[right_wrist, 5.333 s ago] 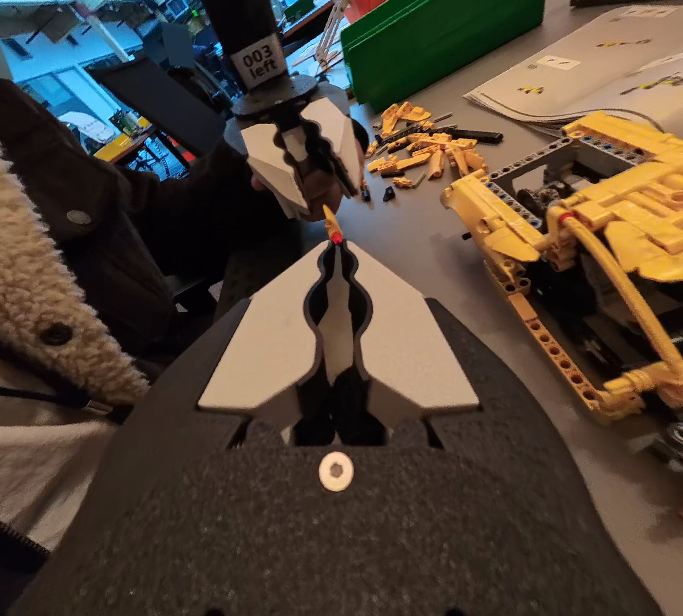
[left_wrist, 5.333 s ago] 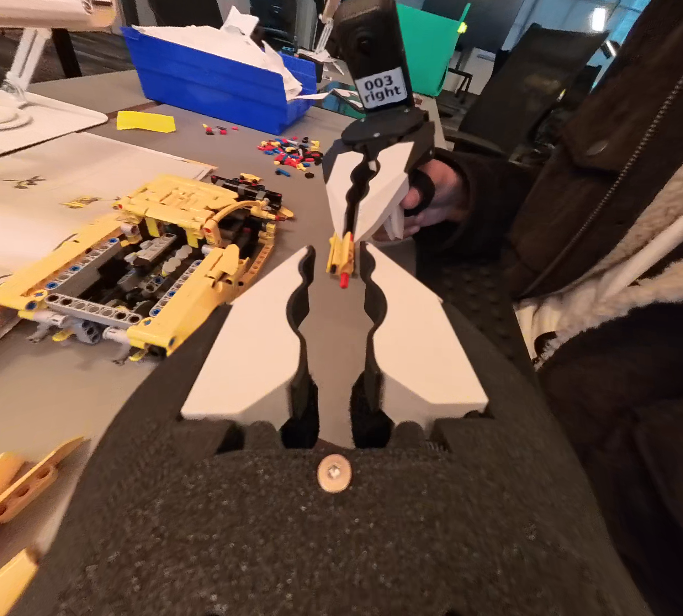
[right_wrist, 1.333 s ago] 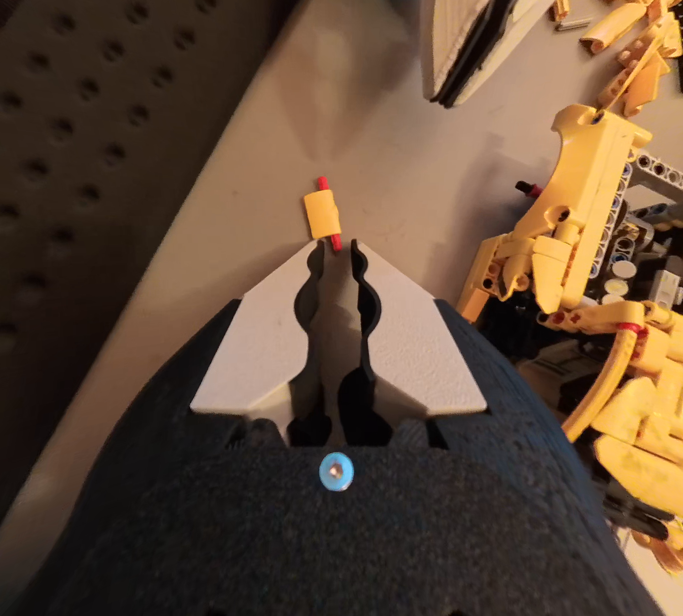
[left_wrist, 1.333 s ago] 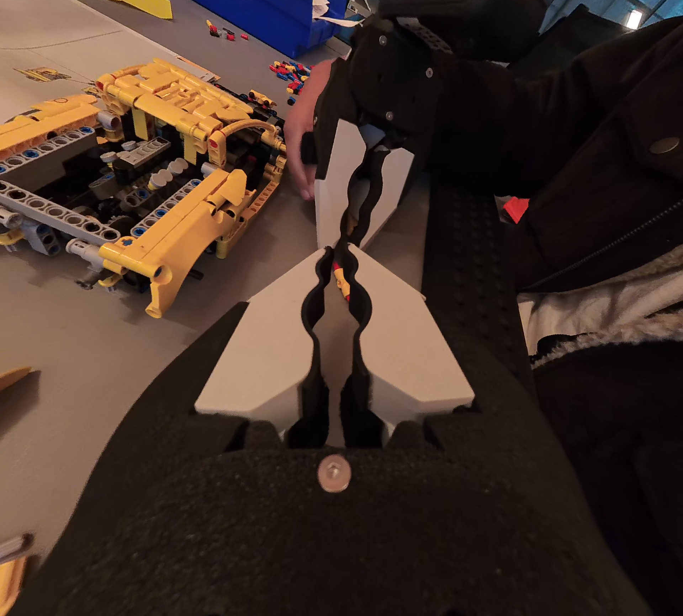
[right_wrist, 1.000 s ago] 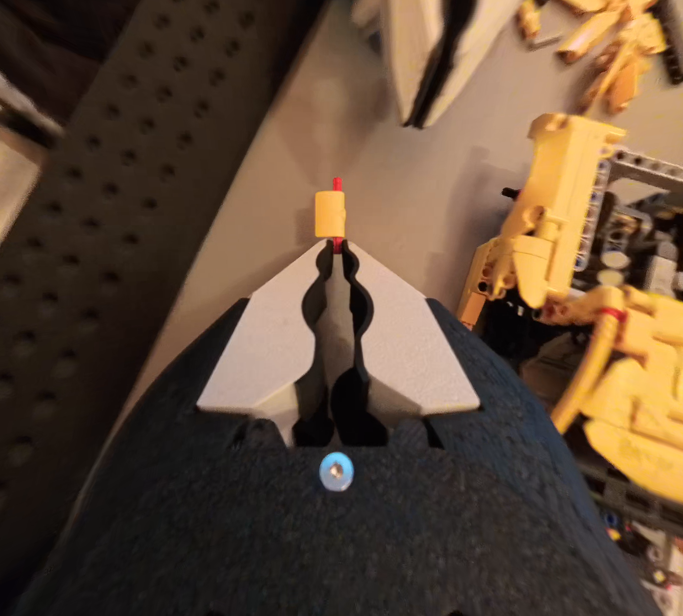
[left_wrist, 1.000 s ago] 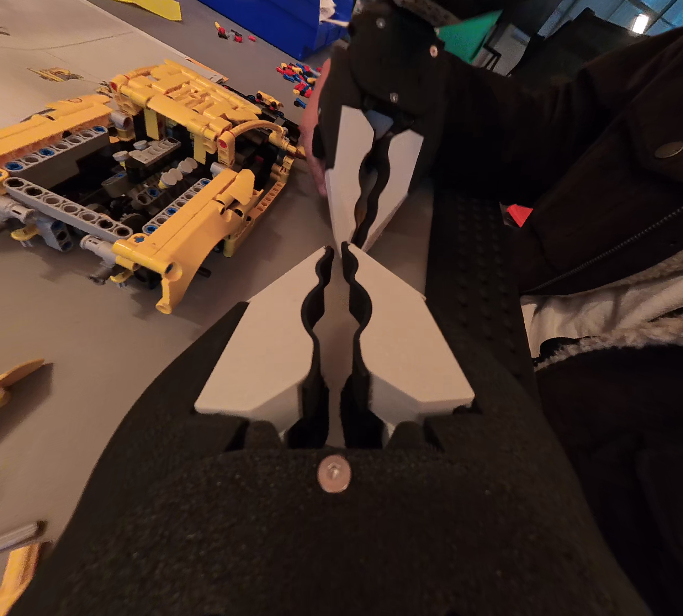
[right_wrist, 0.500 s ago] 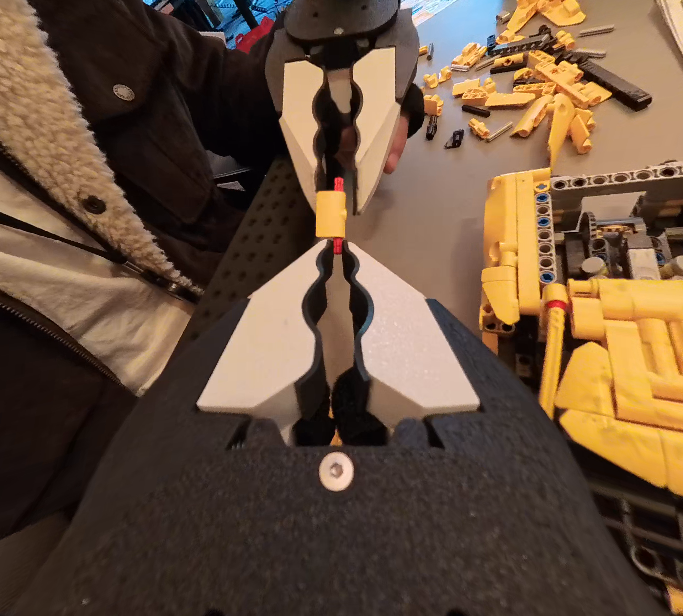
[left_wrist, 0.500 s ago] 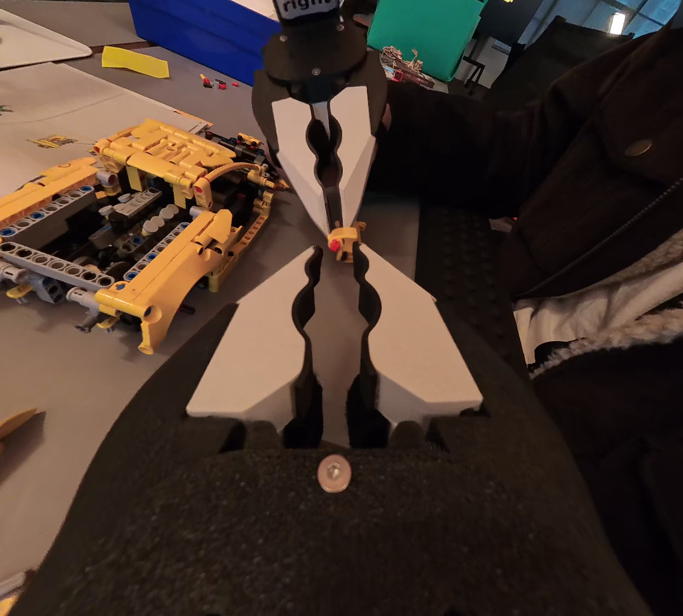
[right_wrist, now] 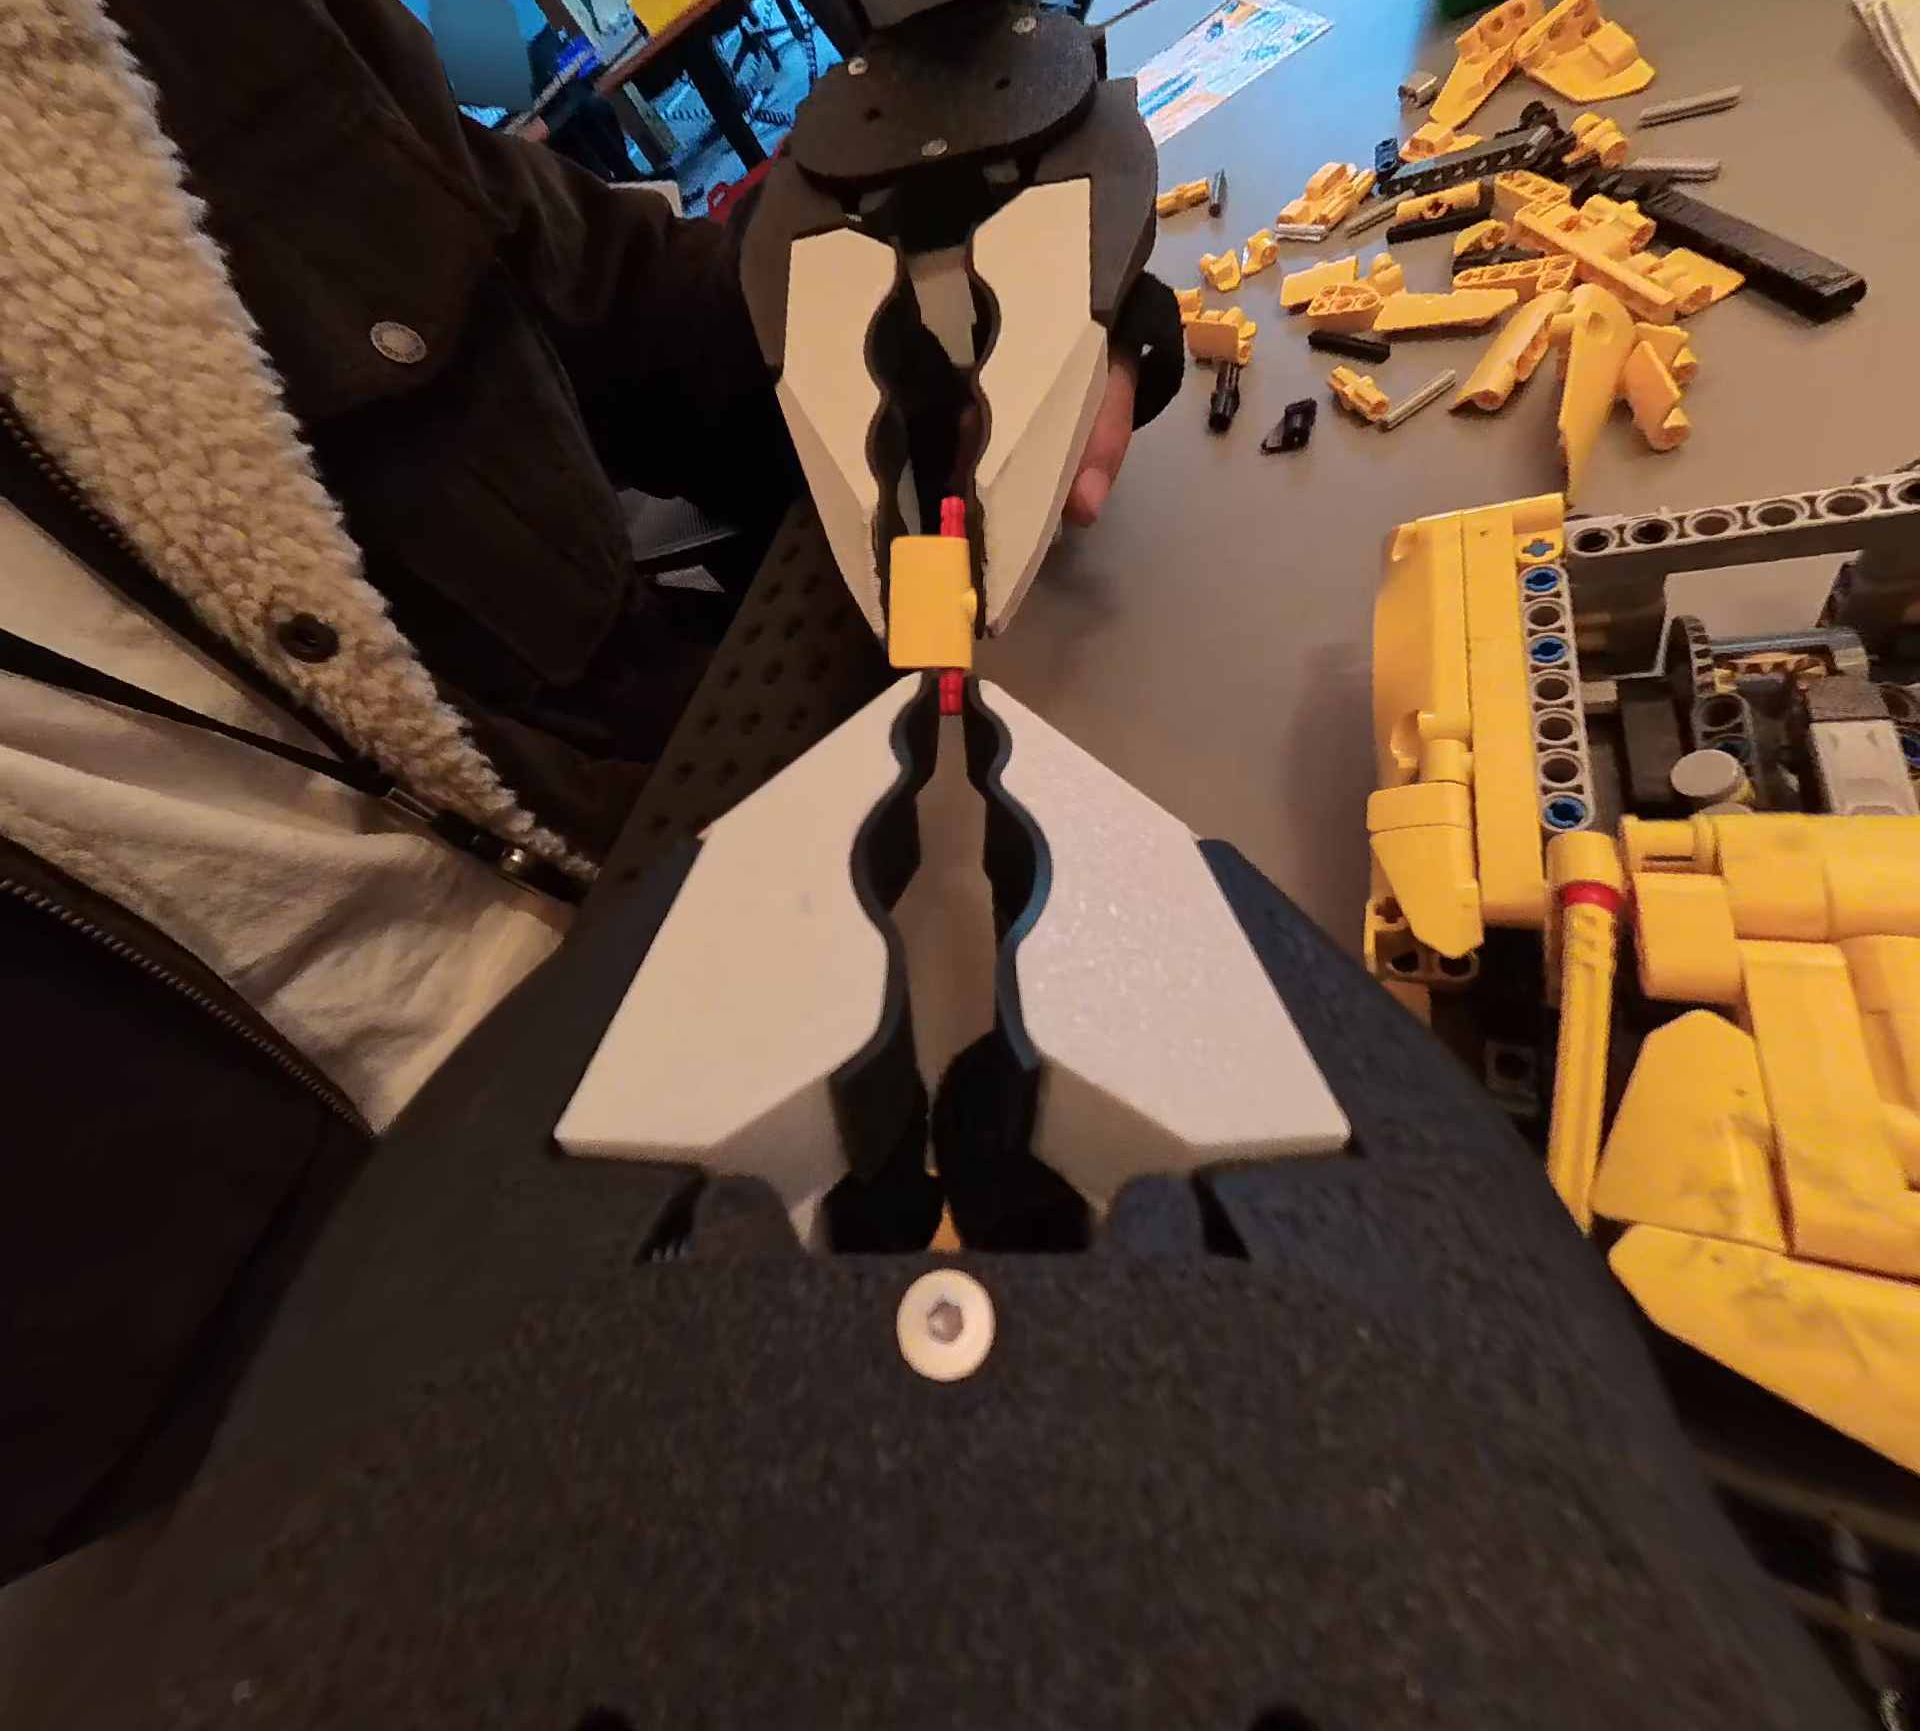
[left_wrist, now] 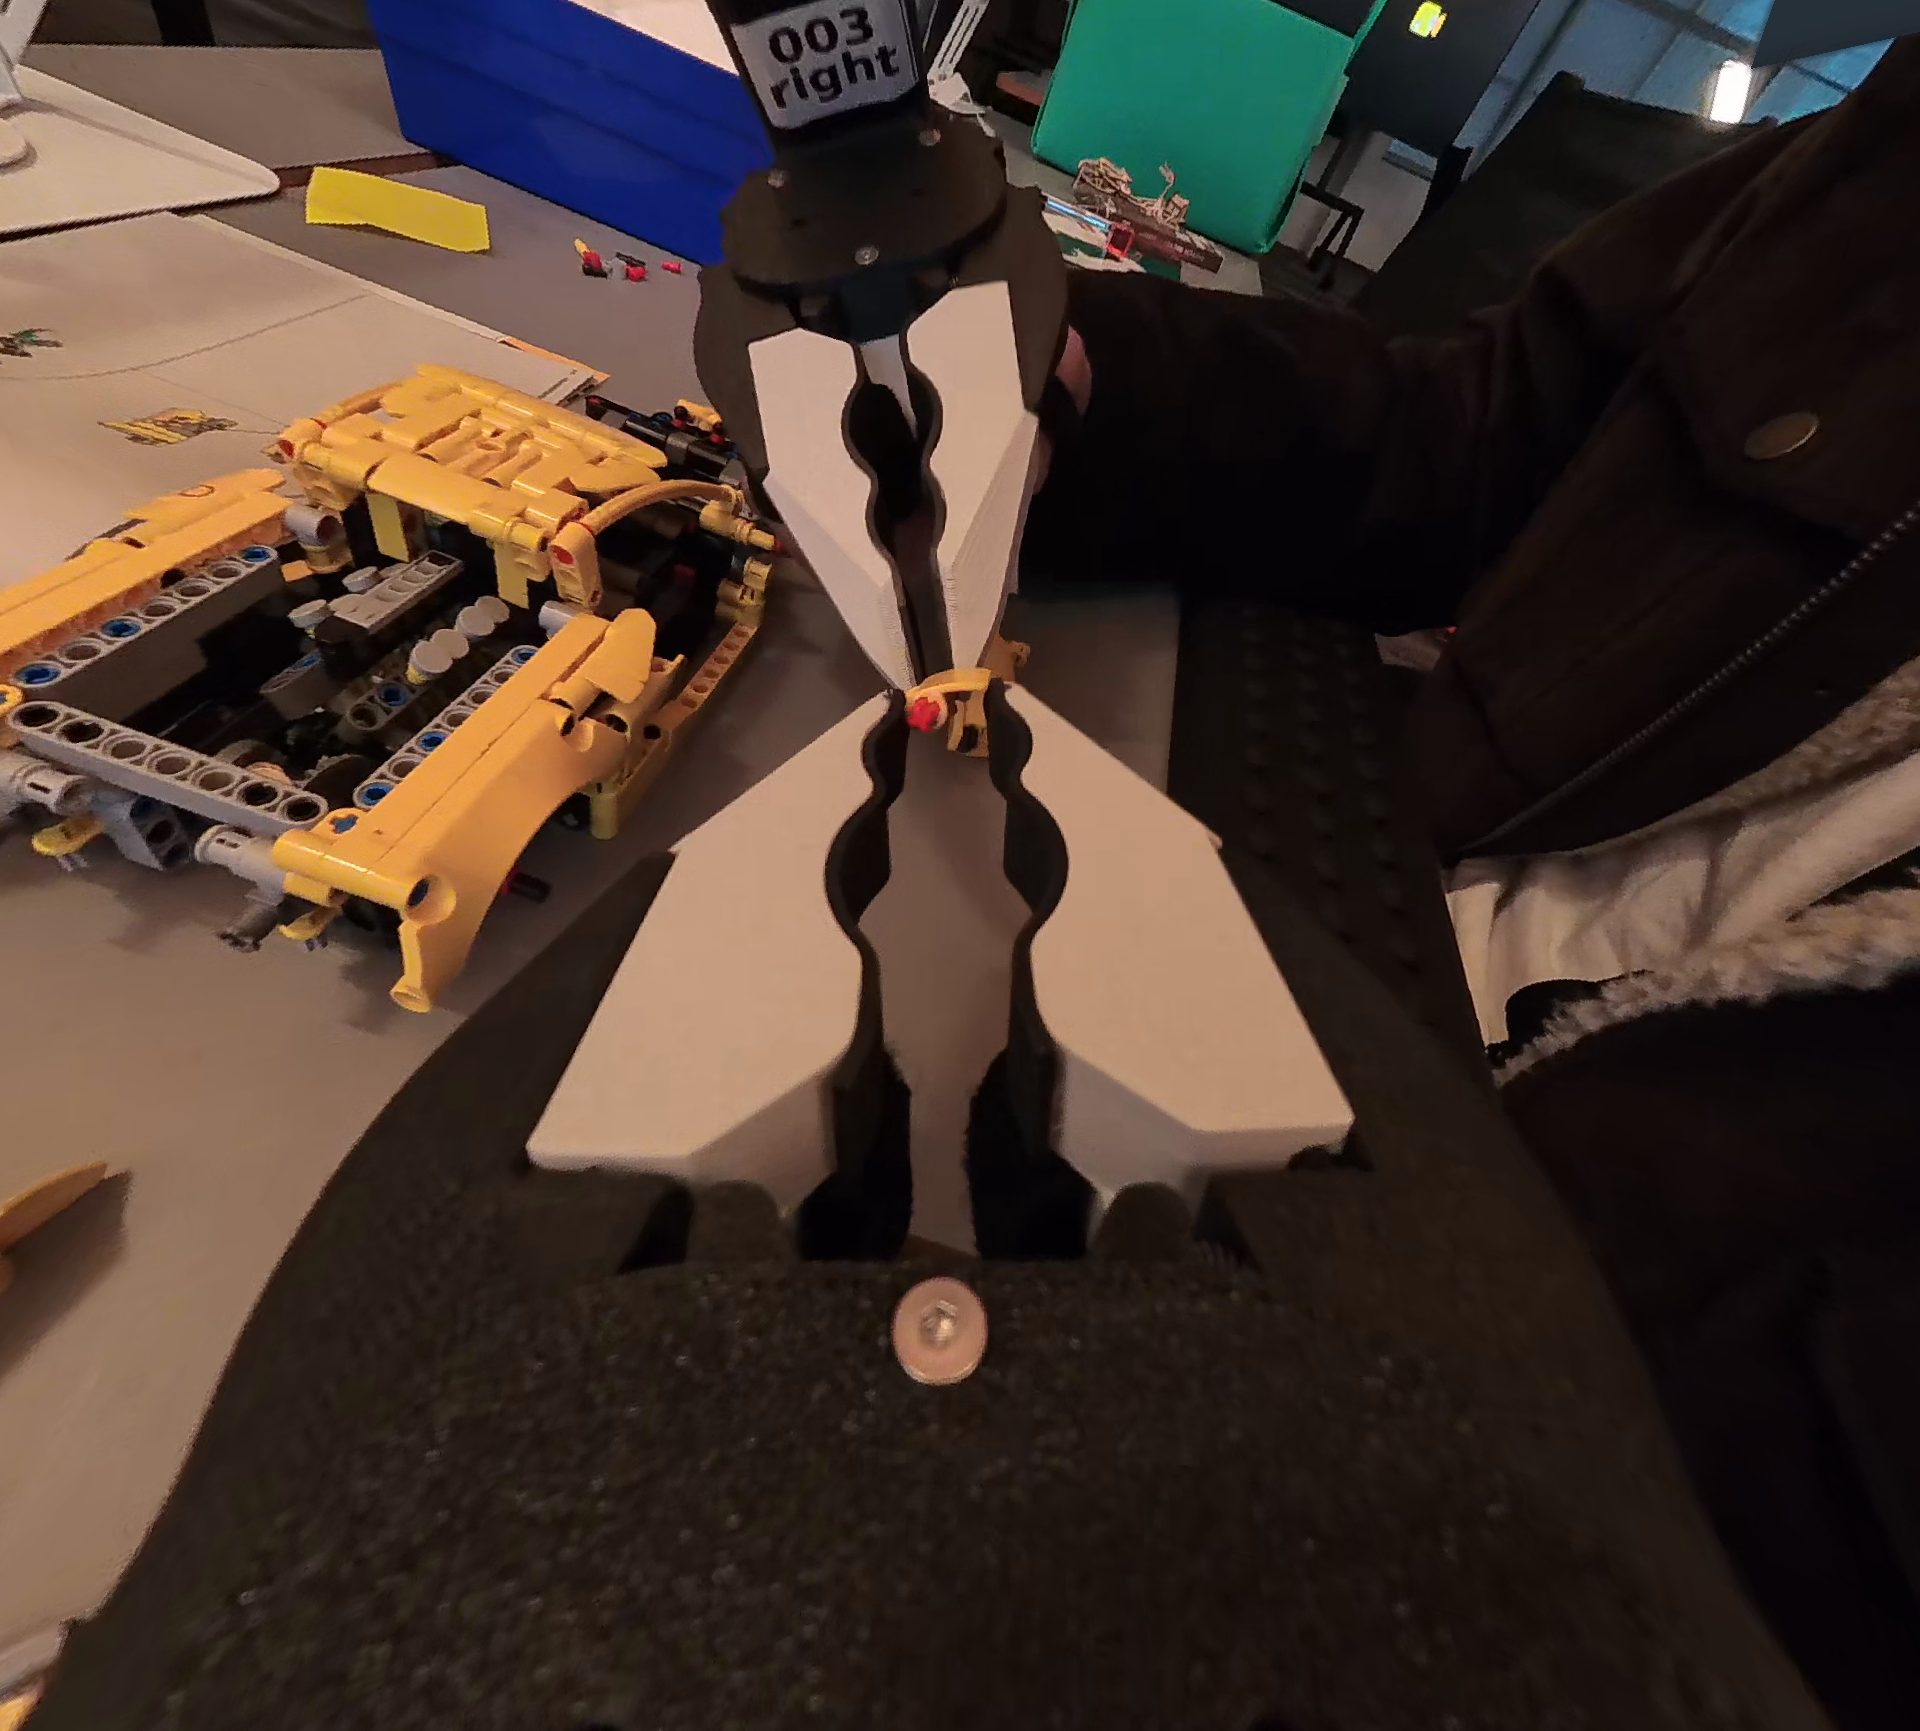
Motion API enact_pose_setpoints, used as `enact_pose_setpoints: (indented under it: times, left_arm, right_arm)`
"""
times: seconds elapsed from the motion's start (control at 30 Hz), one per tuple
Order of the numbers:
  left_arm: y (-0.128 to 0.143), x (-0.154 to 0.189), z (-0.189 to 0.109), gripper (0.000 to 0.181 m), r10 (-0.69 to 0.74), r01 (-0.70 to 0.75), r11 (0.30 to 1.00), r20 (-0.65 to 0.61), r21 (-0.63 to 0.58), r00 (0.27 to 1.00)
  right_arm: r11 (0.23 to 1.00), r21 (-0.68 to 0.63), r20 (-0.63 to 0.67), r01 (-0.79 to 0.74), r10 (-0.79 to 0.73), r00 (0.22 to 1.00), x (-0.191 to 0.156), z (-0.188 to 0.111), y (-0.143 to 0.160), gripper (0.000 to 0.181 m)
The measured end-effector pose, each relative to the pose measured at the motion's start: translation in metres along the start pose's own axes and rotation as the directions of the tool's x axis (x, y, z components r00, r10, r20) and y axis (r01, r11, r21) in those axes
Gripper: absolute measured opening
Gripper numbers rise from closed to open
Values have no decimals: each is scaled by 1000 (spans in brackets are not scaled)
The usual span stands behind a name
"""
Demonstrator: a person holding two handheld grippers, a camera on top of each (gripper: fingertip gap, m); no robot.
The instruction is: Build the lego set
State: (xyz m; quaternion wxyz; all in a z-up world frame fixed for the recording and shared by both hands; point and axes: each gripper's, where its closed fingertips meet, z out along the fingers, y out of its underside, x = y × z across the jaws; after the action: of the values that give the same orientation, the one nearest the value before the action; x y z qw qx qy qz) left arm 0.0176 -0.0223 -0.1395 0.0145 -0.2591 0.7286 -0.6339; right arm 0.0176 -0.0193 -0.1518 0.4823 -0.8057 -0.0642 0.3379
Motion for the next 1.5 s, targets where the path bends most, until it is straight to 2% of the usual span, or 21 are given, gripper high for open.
enact_pose_setpoints:
  times: [0.2,0.43,0.67,0.83,0.93,1.03,1.1,1.23,1.37,1.47,1.5]
  left_arm:
    - [-1,4,0,15,14,-14,1000,-9,4,1000]
    - [-6,1,0,13,12,-13,999,9,30,1000]
    - [-8,3,-1,9,70,-71,997,31,38,997]
    - [-8,1,-4,9,63,-64,997,24,35,998]
    - [-7,1,-4,9,44,-45,999,17,31,999]
    - [-9,0,-6,9,53,-54,998,20,37,998]
    - [-18,-2,-14,9,73,-76,994,42,80,996]
    - [-57,-18,-53,8,58,-97,947,131,308,990]
    - [-76,-50,-92,9,5,-141,893,303,428,953]
    - [-83,-75,-120,9,-48,-182,859,429,479,902]
    - [-84,-81,-128,9,-56,-203,853,470,482,881]
  right_arm:
    - [998,61,46,-30,27,999,-5,-4,-8,3]
    - [998,56,52,-34,31,998,-5,1,-6,3]
    - [996,74,62,-42,38,997,-7,0,-9,3]
    - [998,68,-2,14,-13,1000,-5,2,-12,3]
    - [995,6,-95,102,-101,990,-3,1,-11,4]
    - [992,-16,-145,127,-128,981,-3,2,-14,4]
    - [989,-14,-199,144,-144,969,0,-5,-17,3]
    - [976,-2,-373,216,-202,905,7,-33,-28,10]
    - [946,153,-492,285,-177,852,-1,-48,-39,14]
    - [903,321,-537,285,-75,841,0,-52,-38,16]
    - [898,347,-535,271,-48,844,0,-51,-36,22]
